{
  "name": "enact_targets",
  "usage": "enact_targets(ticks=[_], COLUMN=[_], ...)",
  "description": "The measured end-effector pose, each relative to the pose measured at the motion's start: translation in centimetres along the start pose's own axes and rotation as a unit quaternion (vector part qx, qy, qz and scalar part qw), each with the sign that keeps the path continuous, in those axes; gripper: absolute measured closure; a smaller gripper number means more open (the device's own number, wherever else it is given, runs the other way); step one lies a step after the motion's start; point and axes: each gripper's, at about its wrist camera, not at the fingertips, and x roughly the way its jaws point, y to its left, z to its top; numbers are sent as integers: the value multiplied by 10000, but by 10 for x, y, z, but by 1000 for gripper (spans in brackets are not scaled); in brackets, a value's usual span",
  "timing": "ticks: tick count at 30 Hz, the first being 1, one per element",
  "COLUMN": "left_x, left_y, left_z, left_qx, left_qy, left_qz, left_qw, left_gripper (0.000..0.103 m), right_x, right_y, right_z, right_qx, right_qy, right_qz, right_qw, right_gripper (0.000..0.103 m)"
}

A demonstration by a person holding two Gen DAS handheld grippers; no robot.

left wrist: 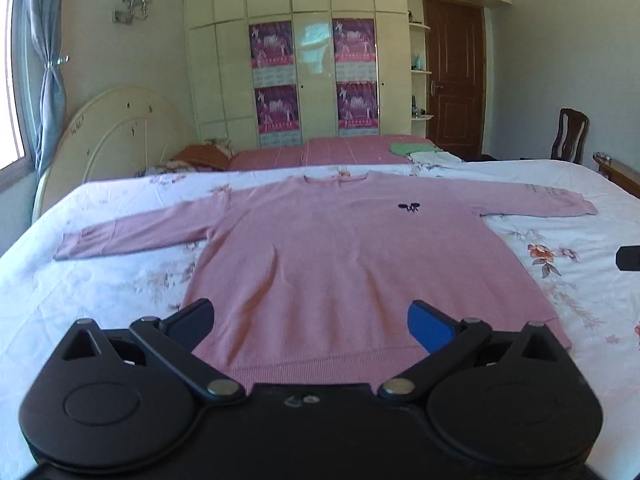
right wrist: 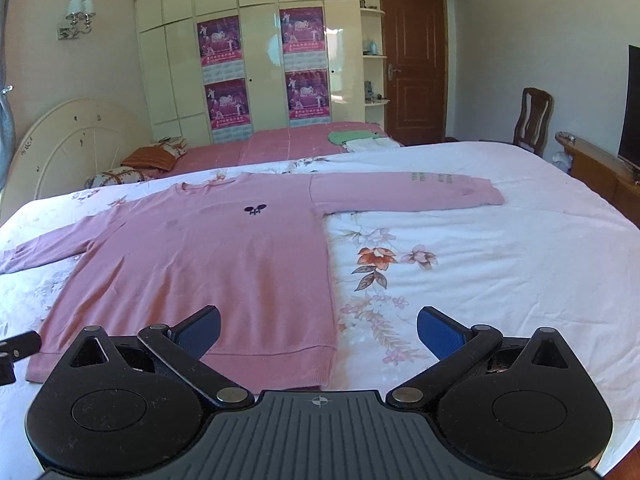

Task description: Fold small clothes

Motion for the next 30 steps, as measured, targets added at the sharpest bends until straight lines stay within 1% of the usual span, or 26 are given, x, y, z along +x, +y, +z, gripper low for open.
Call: enact_targets(ticks=[1,2,4,5,7,8,9,10,11,14,16,18,20,23,24,26,27,28,29,30], left_x=[9,18,39,47,67,79,92,107,119,154,179,204,226,253,260,269,274,279,283,286], left_y=[-2,-3,0,-1,-4,-6,-8,-10,-14,-31,-42,-53,-63,-77,-80,-84,-85,-86,-86,-86], left_z=[4,8,20,25,36,42,48,53,57,67,75,82,89,95,98,99,99,98,97,96], left_qx=[37,-3,-208,-264,-336,-346,-316,-250,-182,-41,39,21,-8,44,55,72,58,33,15,6], left_qy=[120,230,397,384,289,348,464,551,547,506,586,690,767,755,734,721,783,873,956,998], left_qz=[29,-41,-323,-222,157,201,128,-60,-180,-134,-405,-517,-544,-479,-454,-369,-379,-380,-358,-305], left_qw=[9999,9997,9985,9987,9989,9986,9983,9981,9982,9986,9975,9963,9956,9960,9963,9967,9962,9954,9948,9945], left_gripper=[0,0,0,0,0,0,0,0,0,0,2,2,2,4,6,21,39,39,35,25], right_x=[7,14,28,35,50,57,64,74,83,120,148,174,200,232,241,256,262,269,275,280], right_y=[-5,-10,-21,-27,-40,-48,-55,-65,-75,-109,-131,-154,-178,-219,-231,-254,-263,-271,-281,-289], right_z=[3,7,14,18,28,33,39,46,53,73,84,93,100,110,112,116,117,117,118,117], right_qx=[29,59,98,108,141,185,225,279,348,616,764,937,1122,1600,1749,2004,2088,2199,2336,2467], right_qy=[16,34,46,36,1,-39,-77,-121,-138,-38,54,42,21,-90,-127,-203,-219,-178,-121,-81], right_qz=[-47,-77,-119,-158,-226,-270,-322,-391,-436,-411,-430,-392,-459,-568,-598,-651,-681,-714,-749,-756], right_qw=[10000,9999,9999,9998,9996,9995,9992,9988,9983,9972,9961,9948,9926,9854,9827,9773,9753,9727,9694,9661], right_gripper=[0,0,0,0,0,0,0,0,0,0,0,0,0,1,1,1,16,39,41,41])
